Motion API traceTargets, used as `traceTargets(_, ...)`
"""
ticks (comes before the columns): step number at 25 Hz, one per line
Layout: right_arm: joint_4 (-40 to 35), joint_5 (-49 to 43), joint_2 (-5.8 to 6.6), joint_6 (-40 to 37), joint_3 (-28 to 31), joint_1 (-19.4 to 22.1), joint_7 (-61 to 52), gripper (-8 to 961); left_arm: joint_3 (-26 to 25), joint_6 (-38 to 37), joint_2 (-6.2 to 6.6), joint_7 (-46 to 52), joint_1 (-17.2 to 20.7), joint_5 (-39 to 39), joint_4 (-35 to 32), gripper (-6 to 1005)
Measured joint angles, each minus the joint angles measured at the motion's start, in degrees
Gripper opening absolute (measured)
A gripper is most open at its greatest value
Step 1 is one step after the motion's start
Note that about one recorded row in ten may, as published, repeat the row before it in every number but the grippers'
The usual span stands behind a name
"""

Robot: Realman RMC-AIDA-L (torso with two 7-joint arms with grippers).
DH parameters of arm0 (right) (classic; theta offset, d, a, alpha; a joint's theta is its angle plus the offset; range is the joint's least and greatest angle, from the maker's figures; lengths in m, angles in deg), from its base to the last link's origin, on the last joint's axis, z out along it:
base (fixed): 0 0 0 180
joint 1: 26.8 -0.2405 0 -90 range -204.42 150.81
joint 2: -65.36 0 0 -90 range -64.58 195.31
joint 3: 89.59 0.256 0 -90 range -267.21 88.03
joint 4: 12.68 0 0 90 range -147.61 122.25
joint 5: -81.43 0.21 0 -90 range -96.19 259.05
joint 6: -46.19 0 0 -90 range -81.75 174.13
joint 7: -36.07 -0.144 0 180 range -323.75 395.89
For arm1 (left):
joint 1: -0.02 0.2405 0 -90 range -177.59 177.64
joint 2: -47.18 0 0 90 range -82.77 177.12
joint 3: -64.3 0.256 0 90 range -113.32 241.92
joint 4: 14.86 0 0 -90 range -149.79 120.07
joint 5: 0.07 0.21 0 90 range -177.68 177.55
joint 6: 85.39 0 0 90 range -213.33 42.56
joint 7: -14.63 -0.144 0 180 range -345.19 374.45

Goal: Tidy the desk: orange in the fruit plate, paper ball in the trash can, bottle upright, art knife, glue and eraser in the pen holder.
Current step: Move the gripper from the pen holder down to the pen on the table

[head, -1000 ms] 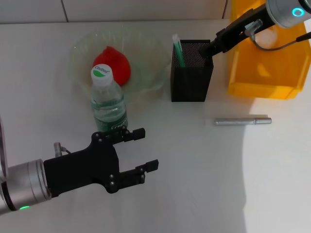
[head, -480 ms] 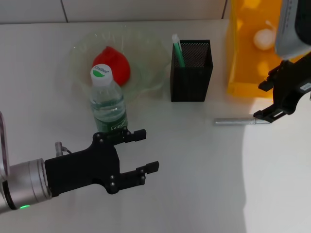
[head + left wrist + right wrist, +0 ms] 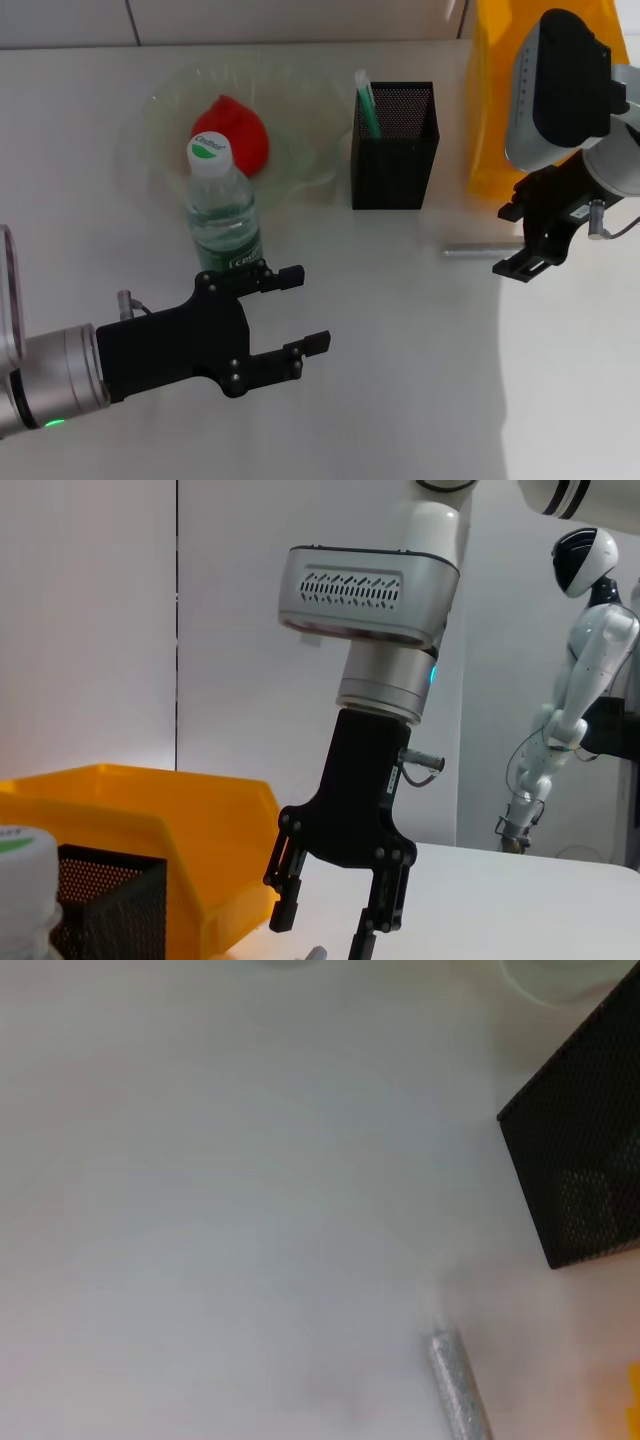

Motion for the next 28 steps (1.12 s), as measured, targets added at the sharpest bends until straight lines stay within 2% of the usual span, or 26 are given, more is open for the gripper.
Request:
traceTargets(6, 5.8, 0.5, 0.01, 3.5, 0.0, -1.9, 1.3, 692, 0.0, 0.2, -0.15, 0.0, 0.2, 0.0, 0.1, 699)
traceTargets(17, 9.9, 0.8, 0.11, 5.9, 0.0, -3.6, 1.8, 593, 0.0, 0.8, -0.37, 0.1, 0.2, 0.0, 0.1, 699)
traceTargets(25, 12.1, 0.8, 0.06, 7.8, 0.0, -4.4, 2.1, 454, 0.0, 1.0, -0.58, 0.1, 0.1, 0.0, 0.1, 699)
traceTargets(28, 13.3, 0.8, 0.04, 8.5, 0.0, -4.8, 2.2, 455, 0.0, 1.0, -0.65, 0.1, 0.1, 0.0, 0.1, 699)
